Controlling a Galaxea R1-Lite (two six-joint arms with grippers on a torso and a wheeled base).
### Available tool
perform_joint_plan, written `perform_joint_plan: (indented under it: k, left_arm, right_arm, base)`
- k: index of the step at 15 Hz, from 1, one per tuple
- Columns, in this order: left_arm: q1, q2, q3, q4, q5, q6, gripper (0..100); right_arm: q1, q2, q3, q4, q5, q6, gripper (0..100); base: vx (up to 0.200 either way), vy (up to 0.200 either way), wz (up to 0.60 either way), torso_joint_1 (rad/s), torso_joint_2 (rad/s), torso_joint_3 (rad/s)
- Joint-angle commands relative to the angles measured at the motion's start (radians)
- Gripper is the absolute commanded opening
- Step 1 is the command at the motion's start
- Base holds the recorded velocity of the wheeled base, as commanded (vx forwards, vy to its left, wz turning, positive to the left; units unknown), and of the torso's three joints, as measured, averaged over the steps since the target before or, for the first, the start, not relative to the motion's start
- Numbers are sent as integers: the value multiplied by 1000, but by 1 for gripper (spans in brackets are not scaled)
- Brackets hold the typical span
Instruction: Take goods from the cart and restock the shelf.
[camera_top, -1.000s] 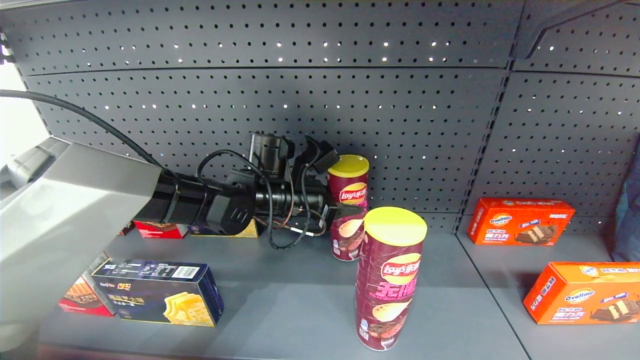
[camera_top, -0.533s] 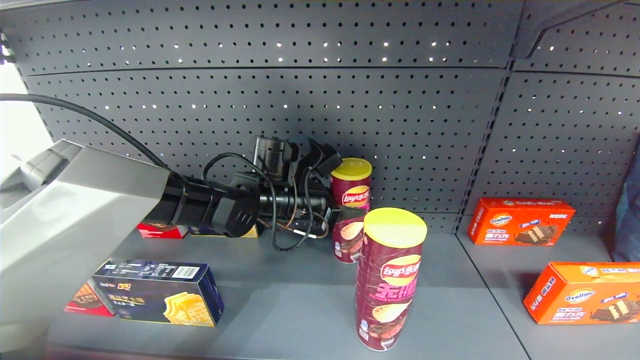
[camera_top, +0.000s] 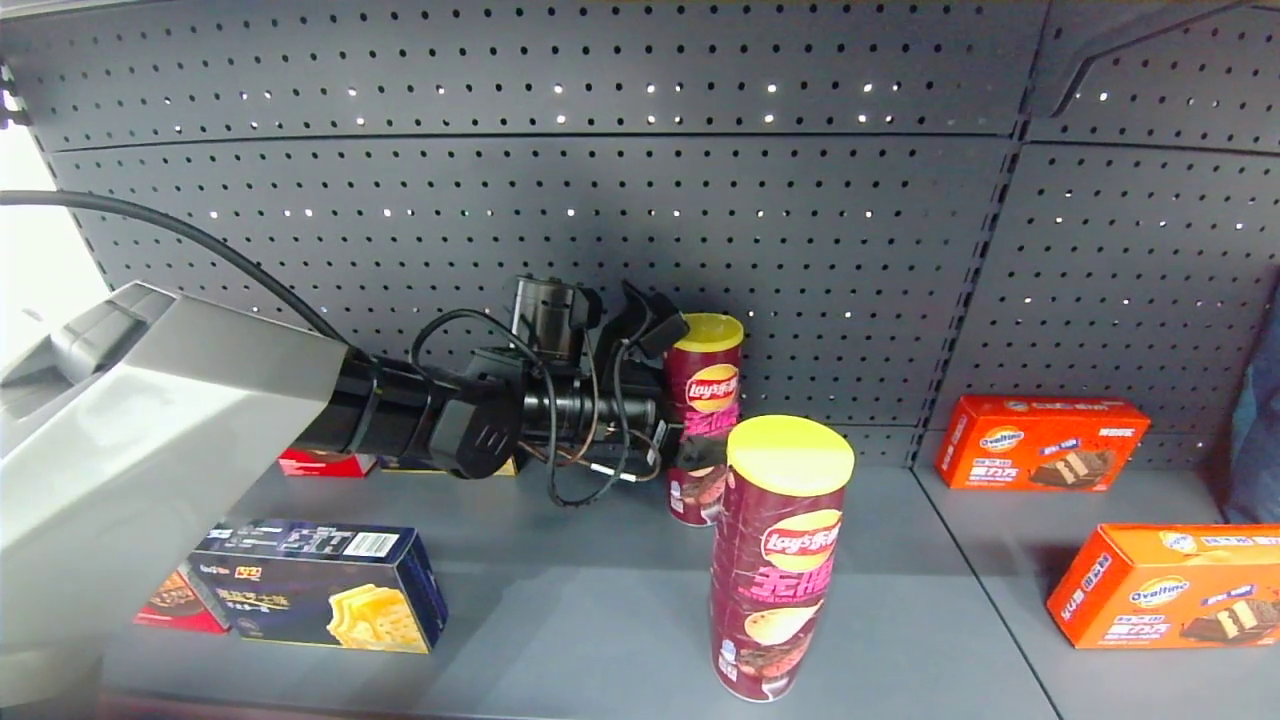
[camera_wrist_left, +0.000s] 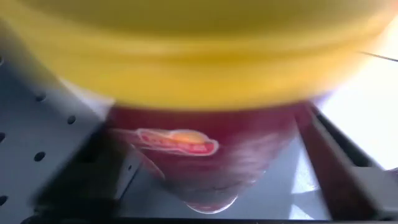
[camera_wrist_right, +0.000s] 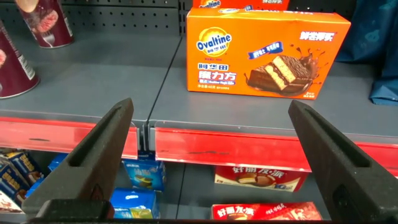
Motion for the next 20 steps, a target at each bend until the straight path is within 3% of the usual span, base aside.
perform_joint_plan:
  k: [1,4,8,10,11,14,17,20]
  left_arm:
    - [8,-30,12,-3,2,14,100]
    - [13,-125,124,-11,10,45,100]
    - [14,-273,297,-80,63,36,100]
    - [16,-323,356,-81,217,22,100]
    - [10,-331,372,-84,301,-3,100]
    - [5,-329,382,-126,476,-41,100]
    - [3,-308,385,-127,557,-50,100]
    - [5,-286,382,-127,582,-49,100]
  right_arm:
    - [0,1,0,0,0,0,100]
    - [0,1,0,0,0,0,100]
    - [0,1,0,0,0,0,100]
    - [0,1,0,0,0,0,100]
    - [0,1,0,0,0,0,100]
    - [0,1,0,0,0,0,100]
    - [0,1,0,0,0,0,100]
    - [0,1,0,0,0,0,100]
  base:
    - [0,0,0,0,0,0]
    - [0,0,0,0,0,0]
    - [0,0,0,0,0,0]
    - [0,0,0,0,0,0]
    - [0,0,0,0,0,0]
    - [0,0,0,0,0,0]
    - [0,0,0,0,0,0]
    - [0,0,0,0,0,0]
